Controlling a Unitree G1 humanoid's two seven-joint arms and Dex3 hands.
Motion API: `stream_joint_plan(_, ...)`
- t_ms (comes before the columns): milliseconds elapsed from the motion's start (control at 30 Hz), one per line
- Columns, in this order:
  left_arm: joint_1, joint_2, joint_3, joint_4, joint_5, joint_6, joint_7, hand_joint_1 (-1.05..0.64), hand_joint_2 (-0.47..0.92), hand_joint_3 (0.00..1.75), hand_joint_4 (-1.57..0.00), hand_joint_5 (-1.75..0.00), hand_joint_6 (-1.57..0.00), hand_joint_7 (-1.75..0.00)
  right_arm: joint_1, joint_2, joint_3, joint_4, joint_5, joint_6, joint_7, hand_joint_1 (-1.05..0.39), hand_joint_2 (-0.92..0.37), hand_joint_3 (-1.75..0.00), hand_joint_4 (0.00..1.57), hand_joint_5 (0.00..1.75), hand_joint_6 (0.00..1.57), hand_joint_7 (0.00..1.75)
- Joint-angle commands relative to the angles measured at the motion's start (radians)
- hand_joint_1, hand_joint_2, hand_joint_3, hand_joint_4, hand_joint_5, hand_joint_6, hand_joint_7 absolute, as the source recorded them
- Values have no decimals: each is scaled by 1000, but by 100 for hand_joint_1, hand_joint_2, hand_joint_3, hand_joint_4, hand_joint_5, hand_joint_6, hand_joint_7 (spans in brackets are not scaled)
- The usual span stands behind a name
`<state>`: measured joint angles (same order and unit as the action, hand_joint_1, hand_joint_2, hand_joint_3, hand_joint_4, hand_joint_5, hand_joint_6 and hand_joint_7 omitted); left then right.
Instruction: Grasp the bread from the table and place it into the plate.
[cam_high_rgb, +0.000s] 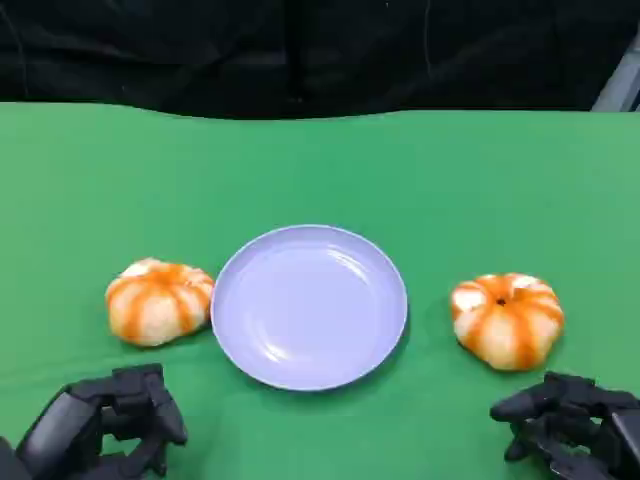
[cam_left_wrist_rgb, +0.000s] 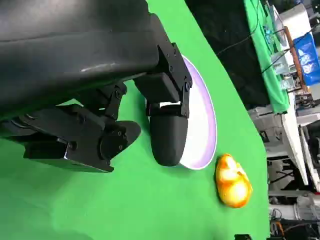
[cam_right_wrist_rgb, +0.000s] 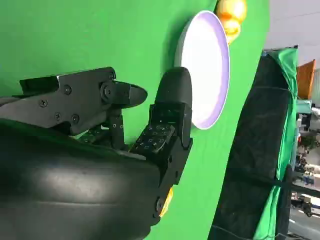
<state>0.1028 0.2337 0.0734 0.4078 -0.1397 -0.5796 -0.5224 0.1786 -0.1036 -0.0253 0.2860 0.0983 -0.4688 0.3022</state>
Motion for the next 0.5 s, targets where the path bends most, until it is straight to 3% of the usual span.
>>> stream_joint_plan(33, -4, 21, -2, 5, 4, -9, -3, 12, 83, 74, -78, -167, -78, -136, -5, -15, -10, 0, -5, -13, -6, 4, -92, -39, 76, 129, 90, 75)
stream_joint_plan(500, 3, 23, -2, -11, 3, -3, -5, 12, 83, 75, -78, -166, -78, -137, -2, -15, -12, -8, 8, -6, 4, 1, -92, -37, 76, 130, 91, 75)
